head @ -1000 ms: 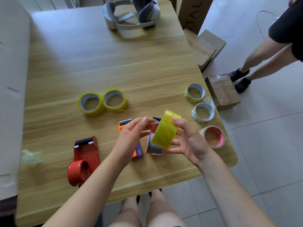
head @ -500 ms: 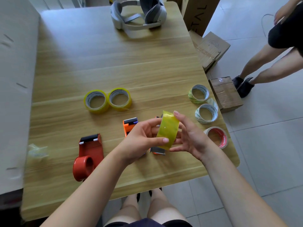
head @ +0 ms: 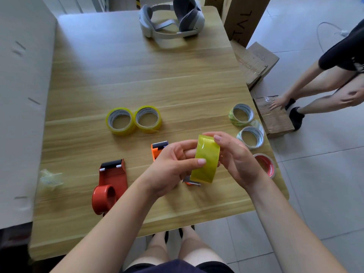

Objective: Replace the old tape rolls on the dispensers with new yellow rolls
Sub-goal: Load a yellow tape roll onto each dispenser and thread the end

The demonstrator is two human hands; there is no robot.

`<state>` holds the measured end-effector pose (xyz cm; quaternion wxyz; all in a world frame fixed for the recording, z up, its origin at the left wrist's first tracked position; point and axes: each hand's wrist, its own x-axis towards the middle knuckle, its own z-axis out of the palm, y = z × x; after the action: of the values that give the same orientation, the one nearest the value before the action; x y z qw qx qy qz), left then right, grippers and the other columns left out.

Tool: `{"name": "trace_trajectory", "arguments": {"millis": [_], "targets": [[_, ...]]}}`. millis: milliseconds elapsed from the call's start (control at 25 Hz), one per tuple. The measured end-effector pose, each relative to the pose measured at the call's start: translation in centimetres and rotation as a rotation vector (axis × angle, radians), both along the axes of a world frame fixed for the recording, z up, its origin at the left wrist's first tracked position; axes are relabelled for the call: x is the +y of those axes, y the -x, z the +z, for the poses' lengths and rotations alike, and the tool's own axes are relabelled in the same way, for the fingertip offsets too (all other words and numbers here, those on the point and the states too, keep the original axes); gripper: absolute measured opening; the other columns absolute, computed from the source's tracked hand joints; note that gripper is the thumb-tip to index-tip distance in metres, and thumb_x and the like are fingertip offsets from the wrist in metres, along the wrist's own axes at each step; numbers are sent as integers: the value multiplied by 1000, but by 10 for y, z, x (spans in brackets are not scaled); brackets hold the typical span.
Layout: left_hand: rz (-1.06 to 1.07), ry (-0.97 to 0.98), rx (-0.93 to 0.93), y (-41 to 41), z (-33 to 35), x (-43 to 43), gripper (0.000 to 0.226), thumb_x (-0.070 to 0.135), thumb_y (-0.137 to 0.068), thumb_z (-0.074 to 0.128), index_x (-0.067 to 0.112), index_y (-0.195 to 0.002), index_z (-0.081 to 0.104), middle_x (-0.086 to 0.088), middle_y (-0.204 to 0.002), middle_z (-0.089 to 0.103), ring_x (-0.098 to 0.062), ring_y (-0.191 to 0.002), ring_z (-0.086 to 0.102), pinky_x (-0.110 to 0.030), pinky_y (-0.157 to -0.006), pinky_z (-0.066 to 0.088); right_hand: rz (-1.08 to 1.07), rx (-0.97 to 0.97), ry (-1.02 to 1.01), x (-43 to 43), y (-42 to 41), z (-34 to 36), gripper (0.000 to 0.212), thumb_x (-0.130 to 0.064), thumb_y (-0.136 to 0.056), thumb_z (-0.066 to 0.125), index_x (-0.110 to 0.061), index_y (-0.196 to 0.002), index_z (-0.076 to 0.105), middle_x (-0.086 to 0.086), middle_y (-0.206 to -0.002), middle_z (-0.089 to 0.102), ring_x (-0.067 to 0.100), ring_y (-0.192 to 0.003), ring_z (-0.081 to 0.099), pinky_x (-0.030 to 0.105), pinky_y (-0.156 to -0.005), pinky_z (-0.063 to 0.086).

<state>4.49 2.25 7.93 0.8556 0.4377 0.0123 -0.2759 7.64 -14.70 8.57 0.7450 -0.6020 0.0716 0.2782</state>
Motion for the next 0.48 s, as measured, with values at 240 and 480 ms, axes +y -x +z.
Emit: {"name": "trace_trajectory", "arguments": {"millis": [240, 480], "targets": [[125, -177, -15, 6, -3, 3, 32, 4, -80, 59, 1, -111, 64, -16, -96, 73, -24, -87, 71, -28, -73, 56, -47, -22, -5, -1, 5, -3, 30, -18, -76, 57, -13, -103, 69, 3, -96, 72, 13, -92, 66, 22, -81, 53], [203, -283, -67, 11, -8, 7, 29, 10, -85, 55, 6, -112, 64, -5, -99, 74, -16, -94, 67, -24, -83, 53, 84, -364, 296, 8, 13, 4, 29, -8, -90, 58, -29, -110, 63, 0, -129, 59, 2, -122, 52, 14, -102, 39]]}}
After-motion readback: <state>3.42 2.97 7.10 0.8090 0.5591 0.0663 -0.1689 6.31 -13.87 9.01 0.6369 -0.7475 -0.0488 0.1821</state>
